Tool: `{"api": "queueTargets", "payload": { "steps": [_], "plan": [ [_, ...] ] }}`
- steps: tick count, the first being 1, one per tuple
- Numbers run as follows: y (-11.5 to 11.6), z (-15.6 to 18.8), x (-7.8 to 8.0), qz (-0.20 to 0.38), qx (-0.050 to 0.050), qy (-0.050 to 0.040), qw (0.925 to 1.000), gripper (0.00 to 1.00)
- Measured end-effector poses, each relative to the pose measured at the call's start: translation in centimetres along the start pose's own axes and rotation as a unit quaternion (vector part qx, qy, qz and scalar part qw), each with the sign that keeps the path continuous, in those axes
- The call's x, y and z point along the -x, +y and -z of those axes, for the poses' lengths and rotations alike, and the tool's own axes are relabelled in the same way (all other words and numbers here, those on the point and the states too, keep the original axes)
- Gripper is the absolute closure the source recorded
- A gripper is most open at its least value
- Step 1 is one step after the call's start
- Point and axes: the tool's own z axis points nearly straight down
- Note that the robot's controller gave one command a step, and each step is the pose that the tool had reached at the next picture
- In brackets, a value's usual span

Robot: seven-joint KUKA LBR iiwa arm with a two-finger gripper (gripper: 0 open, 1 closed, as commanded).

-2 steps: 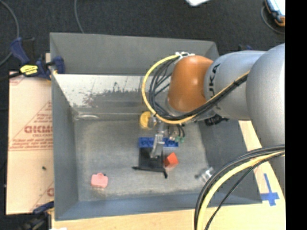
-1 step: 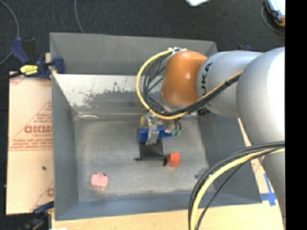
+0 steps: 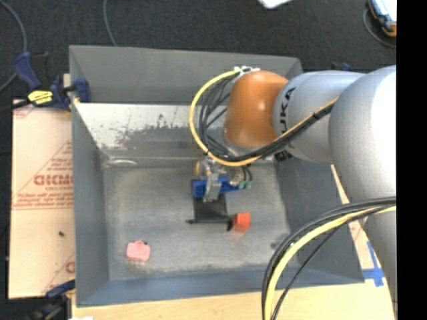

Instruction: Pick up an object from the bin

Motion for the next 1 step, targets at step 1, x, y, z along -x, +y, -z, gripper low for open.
{"api": "queueTargets", "payload": {
  "steps": [1],
  "plan": [
    [1.28, 9.07, -0.92, -0.005, 0.0, -0.0022, 1.0, 1.0]
  ]
}}
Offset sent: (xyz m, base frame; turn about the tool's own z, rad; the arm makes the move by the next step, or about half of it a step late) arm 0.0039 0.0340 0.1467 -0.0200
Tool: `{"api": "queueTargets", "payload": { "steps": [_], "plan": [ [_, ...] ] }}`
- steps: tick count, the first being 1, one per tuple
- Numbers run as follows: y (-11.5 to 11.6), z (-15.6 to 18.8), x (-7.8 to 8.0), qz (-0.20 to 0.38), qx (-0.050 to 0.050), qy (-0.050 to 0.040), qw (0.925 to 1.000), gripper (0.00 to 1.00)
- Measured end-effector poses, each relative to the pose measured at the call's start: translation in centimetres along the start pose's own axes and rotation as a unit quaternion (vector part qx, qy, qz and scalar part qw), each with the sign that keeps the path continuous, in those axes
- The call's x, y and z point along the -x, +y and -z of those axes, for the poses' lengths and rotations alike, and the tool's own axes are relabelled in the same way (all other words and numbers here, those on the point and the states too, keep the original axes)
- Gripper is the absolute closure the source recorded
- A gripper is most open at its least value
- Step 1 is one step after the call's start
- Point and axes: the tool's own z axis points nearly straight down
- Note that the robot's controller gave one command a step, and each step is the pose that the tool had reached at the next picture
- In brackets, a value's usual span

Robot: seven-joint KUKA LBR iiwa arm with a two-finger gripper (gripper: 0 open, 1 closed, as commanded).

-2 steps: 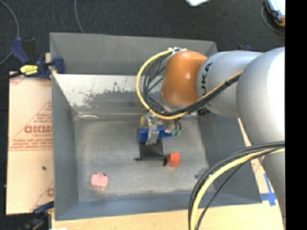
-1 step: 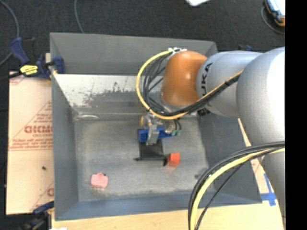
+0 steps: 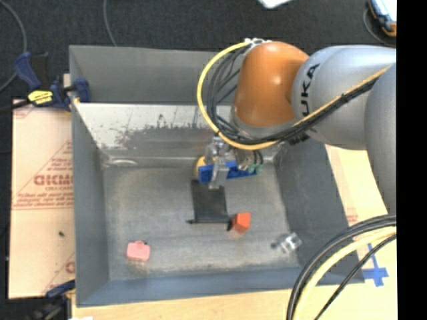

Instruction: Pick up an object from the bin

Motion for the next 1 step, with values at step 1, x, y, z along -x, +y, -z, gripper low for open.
{"api": "queueTargets", "payload": {
  "steps": [1],
  "plan": [
    [2.15, 6.08, 1.85, 0.017, 0.0, -0.0035, 0.9999, 1.0]
  ]
}}
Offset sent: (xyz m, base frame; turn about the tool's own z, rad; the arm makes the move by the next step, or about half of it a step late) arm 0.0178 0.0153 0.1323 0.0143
